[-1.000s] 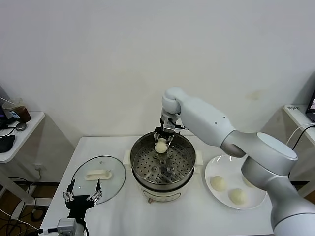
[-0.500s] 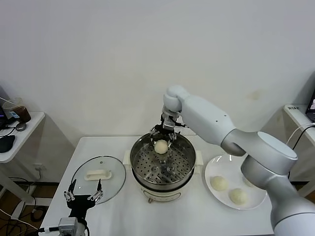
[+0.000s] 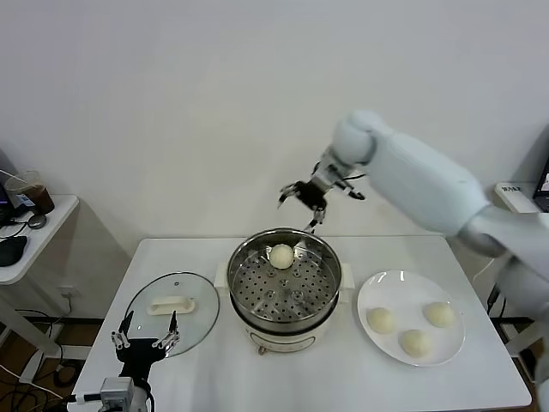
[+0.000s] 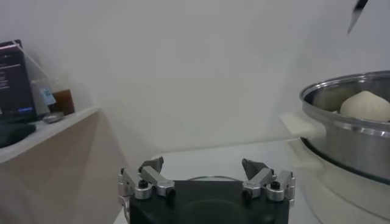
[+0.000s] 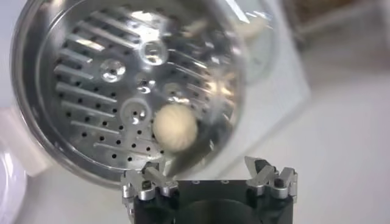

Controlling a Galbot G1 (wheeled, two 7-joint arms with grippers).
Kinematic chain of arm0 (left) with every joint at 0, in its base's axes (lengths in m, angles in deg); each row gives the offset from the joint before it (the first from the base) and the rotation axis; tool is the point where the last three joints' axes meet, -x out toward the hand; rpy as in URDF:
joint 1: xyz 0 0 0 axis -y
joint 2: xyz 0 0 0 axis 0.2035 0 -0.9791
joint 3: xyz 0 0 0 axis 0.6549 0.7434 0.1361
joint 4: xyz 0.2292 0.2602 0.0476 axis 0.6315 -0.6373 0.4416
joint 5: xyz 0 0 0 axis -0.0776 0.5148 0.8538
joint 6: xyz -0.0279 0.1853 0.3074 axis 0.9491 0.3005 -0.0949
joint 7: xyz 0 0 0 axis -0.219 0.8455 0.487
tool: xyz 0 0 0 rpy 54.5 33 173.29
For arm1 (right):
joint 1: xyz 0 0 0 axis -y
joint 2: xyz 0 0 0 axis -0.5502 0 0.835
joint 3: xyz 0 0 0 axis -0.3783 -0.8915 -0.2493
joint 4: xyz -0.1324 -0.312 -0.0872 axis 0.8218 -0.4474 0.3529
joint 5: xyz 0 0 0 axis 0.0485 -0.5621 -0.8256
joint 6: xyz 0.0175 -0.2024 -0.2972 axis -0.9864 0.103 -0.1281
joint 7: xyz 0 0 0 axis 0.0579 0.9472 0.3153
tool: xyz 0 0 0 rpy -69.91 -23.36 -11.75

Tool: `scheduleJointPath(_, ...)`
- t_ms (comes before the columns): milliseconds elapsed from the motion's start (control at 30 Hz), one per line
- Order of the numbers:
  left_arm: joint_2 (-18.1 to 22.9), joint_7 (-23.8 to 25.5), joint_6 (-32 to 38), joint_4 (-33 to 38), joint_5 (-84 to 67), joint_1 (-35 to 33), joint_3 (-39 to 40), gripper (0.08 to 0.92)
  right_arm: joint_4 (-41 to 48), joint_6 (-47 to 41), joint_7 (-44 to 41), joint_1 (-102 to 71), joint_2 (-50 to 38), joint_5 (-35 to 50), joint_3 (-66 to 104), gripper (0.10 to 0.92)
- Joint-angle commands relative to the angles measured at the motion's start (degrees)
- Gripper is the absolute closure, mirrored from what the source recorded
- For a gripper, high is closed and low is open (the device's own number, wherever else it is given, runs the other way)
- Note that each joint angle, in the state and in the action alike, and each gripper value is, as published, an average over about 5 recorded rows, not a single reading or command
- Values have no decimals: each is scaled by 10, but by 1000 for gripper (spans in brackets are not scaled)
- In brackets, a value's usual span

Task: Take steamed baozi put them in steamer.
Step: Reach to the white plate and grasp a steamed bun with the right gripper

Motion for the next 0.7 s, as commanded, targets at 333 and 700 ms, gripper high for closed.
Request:
scheduleJointPath(333,-7,2,-5,-10,-10,7,0,177,-243,-389,-52,-126,-330,6,20,203)
scheduleJointPath(700,-2,2,-6,-14,-7,1,-3,177,-225,-348,-29,-321,-276,-114,133,203)
